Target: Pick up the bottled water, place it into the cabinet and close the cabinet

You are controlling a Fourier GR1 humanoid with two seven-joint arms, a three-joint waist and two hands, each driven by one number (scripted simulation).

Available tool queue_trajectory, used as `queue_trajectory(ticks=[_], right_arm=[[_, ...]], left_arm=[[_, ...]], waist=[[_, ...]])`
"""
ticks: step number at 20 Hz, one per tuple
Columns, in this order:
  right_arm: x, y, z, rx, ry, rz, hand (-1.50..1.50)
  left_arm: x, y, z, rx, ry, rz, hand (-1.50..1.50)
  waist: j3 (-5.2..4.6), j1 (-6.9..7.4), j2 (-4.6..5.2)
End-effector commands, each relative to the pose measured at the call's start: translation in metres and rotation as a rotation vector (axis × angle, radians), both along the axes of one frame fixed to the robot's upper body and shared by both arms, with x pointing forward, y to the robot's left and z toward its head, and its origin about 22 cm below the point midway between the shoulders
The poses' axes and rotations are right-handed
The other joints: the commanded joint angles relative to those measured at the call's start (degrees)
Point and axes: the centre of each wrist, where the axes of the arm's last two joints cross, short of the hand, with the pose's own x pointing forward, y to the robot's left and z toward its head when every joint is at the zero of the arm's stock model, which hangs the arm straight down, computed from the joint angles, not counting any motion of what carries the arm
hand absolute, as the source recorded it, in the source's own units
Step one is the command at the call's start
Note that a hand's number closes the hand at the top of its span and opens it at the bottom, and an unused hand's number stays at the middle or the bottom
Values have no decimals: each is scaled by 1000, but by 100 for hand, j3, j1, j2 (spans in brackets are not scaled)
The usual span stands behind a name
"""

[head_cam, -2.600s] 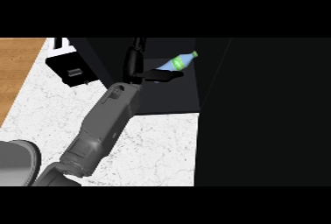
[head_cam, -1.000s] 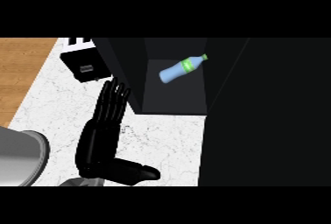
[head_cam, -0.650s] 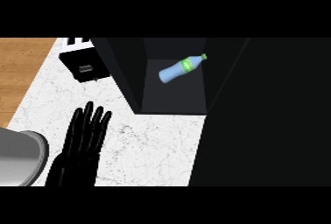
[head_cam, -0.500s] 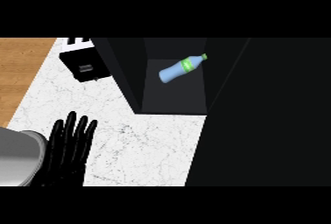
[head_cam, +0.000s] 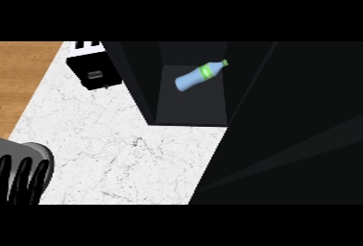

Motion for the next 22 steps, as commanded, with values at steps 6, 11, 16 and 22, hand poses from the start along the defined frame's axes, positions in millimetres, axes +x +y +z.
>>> queue_trajectory(ticks=[6, 11, 16, 22], right_arm=[[0, 50, 21, -6, 48, 156, 150], [20, 71, 24, 72, 99, 145, 150], [44, 91, 28, 61, 136, 140, 150], [88, 105, 56, 95, 144, 97, 150]], left_arm=[[-24, 37, 7, -23, 0, 24, -150], [-40, 51, 16, -23, 3, -18, -150], [-48, 84, 7, -6, 6, 10, -150], [-73, 102, 5, -15, 16, 7, -150]], waist=[[8, 32, 31], [2, 234, 33], [12, 77, 51], [13, 134, 44]])
